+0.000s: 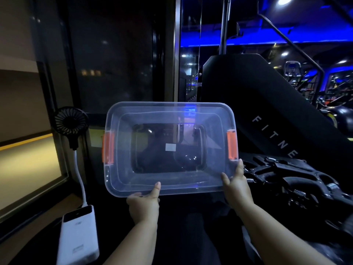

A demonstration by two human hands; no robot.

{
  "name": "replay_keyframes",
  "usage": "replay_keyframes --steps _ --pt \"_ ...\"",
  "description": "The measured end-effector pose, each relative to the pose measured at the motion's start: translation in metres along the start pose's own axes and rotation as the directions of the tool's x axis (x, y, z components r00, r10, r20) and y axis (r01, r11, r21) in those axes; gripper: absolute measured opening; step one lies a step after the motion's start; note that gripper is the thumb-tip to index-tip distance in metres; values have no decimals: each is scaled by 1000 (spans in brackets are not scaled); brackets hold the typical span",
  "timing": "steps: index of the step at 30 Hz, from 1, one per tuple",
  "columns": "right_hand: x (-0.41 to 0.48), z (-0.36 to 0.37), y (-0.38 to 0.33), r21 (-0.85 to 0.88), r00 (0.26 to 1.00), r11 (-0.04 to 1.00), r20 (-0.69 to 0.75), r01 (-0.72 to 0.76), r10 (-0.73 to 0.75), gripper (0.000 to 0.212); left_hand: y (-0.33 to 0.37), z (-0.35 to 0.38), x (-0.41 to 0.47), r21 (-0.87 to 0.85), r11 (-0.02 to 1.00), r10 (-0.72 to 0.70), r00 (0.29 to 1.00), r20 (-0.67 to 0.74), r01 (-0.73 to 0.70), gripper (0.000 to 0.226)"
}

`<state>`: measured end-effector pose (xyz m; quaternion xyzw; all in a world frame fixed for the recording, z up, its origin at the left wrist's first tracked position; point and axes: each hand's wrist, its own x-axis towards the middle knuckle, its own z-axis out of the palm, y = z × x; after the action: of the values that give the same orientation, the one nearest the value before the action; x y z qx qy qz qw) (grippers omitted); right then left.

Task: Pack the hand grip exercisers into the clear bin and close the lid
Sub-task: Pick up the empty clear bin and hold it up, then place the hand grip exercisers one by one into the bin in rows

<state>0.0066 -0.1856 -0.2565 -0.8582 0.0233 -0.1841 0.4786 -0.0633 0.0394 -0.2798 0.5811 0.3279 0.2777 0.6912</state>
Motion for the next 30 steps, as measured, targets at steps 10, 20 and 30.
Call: replay_keyframes --steps 10,20,30 --pt "-17 -12 3 -67 998 997 53 -24 28 78 -2 3 -17 -281 954 -100 994 45 109 56" --pt "-38 -28 0 -146 994 988 106 44 -28 67 -7 1 -17 -291 951 -97 995 33 102 55" --pt "-55 -37 8 -198 986 973 138 120 -93 55 -6 0 -18 -312 947 -85 996 1 81 54"
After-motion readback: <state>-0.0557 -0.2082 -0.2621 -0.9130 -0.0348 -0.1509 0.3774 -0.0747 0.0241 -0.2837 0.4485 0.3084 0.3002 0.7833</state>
